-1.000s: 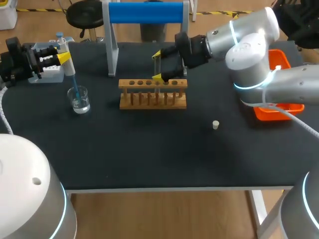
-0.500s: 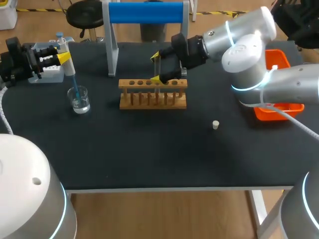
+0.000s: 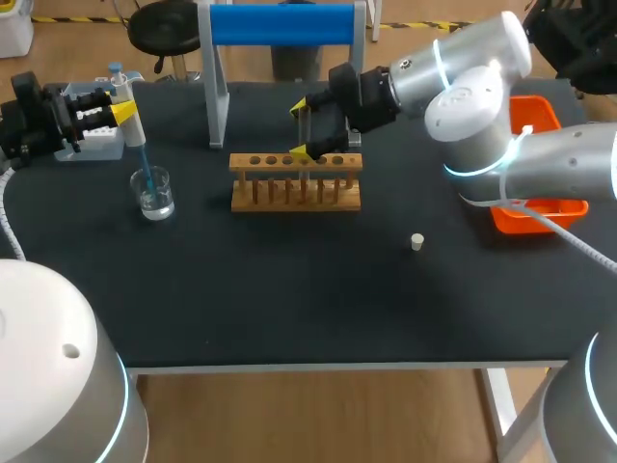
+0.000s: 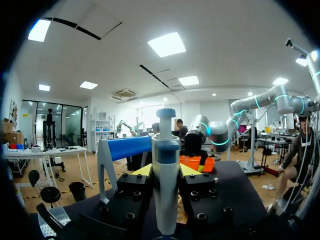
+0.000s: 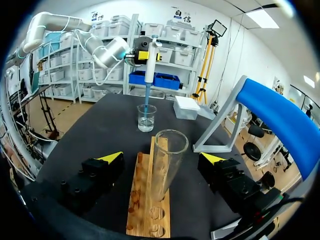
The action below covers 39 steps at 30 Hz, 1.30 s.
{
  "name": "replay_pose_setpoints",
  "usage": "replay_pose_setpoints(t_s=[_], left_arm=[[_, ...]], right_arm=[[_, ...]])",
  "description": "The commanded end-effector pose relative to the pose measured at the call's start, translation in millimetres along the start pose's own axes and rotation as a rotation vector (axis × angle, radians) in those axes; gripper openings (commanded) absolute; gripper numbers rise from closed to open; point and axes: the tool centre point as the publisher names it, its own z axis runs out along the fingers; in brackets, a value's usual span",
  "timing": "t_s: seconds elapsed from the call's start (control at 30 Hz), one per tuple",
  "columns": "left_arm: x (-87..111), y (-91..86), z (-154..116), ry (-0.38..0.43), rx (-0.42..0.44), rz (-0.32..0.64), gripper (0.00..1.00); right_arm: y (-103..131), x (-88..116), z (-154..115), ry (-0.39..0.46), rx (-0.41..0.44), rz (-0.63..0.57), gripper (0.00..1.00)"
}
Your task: Invert the test tube, pick up the pipette, mount the tip to pipette, aspirate from beaker and dispense into the tube, eject the tip, return the pipette, and cap with the stopper.
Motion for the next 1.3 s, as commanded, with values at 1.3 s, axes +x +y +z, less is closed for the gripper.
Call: replay_pose_setpoints(t_s=[1.3], left_arm=[[0.0, -0.3, -0.3, 0.001, 0.0, 0.0, 0.0]], right_arm=[[1.7, -2.8, 4.4, 0.0, 0.029, -0.016, 1.0]])
